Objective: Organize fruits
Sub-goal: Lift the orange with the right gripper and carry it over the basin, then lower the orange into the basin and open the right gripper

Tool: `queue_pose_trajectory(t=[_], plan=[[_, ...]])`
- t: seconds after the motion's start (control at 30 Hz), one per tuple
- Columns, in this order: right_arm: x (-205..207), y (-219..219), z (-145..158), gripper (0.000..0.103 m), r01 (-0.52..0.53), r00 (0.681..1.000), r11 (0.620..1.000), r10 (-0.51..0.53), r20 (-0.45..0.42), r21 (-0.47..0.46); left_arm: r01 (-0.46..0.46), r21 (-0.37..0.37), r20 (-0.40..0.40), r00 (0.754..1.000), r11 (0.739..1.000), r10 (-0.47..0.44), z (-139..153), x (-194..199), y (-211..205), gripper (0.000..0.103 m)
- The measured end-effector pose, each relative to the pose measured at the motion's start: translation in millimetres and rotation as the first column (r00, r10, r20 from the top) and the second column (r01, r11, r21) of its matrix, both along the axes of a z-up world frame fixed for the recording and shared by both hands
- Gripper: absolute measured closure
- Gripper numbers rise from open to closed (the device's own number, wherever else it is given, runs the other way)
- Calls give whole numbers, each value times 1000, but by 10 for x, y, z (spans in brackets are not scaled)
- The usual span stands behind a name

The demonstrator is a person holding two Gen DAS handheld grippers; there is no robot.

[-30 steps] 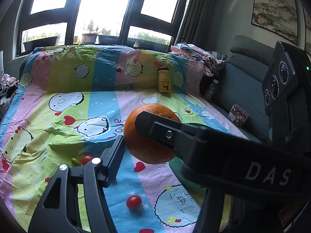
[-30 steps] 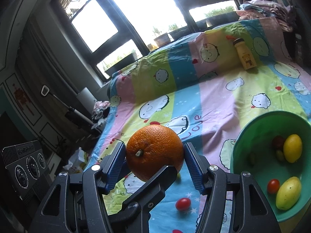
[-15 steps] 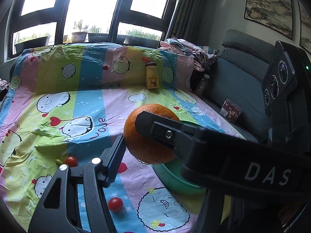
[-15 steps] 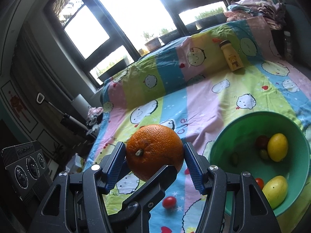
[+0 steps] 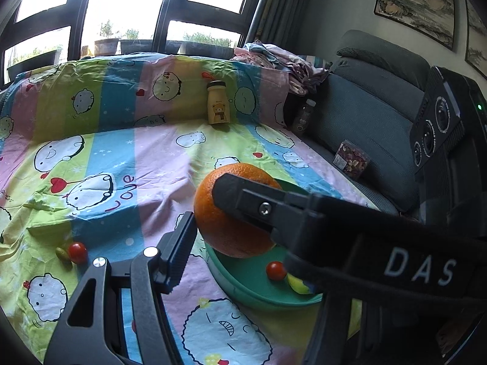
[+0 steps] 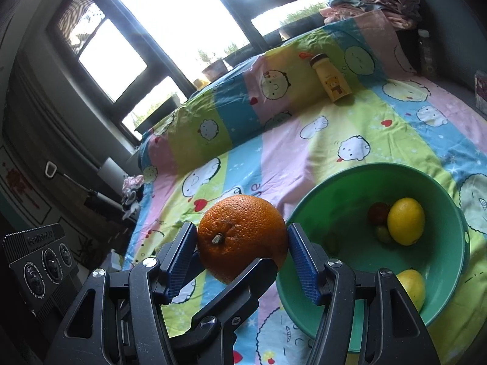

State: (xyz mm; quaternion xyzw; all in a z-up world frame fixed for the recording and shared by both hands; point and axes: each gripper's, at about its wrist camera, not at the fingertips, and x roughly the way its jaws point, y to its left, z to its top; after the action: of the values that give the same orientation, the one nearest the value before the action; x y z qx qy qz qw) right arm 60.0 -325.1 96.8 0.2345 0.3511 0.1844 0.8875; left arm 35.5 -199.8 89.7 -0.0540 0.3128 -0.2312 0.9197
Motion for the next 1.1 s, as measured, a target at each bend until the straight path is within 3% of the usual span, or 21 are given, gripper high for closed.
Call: queue_pose_trajectory(t=[1.1], plan=[[201, -495, -440, 39, 66, 987, 998, -66, -149, -6, 84, 18, -159, 984, 996, -80, -405, 292, -501, 43]])
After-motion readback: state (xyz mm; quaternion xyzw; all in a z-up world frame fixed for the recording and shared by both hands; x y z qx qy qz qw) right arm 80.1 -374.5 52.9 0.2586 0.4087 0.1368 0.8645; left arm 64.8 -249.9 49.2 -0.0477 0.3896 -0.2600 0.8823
